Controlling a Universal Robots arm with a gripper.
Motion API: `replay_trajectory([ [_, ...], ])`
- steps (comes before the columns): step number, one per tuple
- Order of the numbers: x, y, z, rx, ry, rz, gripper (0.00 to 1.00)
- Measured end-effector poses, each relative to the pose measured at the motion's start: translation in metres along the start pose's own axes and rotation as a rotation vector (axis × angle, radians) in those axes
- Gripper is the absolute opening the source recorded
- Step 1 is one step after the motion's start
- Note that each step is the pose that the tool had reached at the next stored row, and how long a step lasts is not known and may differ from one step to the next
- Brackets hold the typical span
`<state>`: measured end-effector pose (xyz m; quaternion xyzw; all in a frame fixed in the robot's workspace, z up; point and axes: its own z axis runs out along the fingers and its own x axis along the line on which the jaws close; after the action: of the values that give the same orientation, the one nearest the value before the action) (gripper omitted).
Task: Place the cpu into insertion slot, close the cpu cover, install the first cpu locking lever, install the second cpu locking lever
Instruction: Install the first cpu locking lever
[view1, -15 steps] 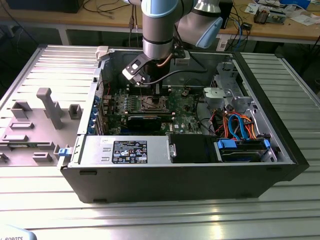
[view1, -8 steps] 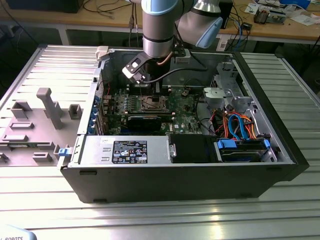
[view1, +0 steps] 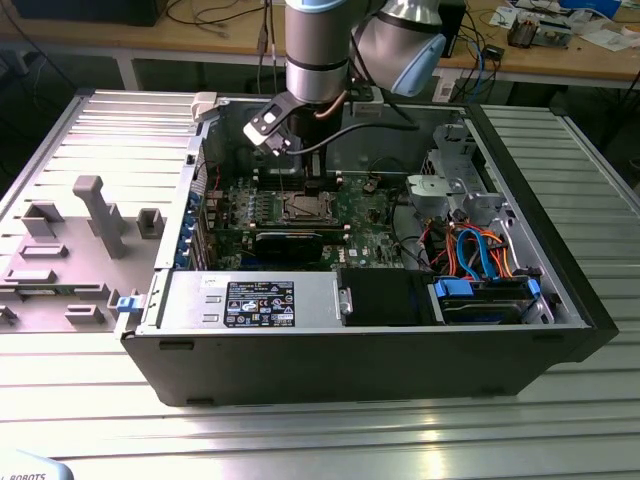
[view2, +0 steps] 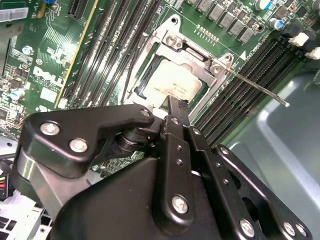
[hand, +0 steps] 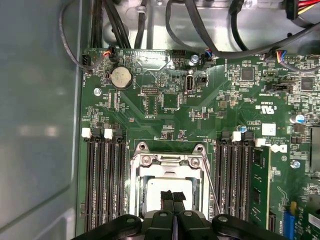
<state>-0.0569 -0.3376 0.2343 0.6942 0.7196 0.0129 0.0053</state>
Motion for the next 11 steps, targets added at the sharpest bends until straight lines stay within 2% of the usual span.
replay_trajectory([
  [5, 0.0001, 0.0002, -0.0087, 0.0001, -0.0011, 0.0, 0.11],
  [11, 0.0001, 0.0003, -0.0108, 0.0, -0.0012, 0.0, 0.11],
])
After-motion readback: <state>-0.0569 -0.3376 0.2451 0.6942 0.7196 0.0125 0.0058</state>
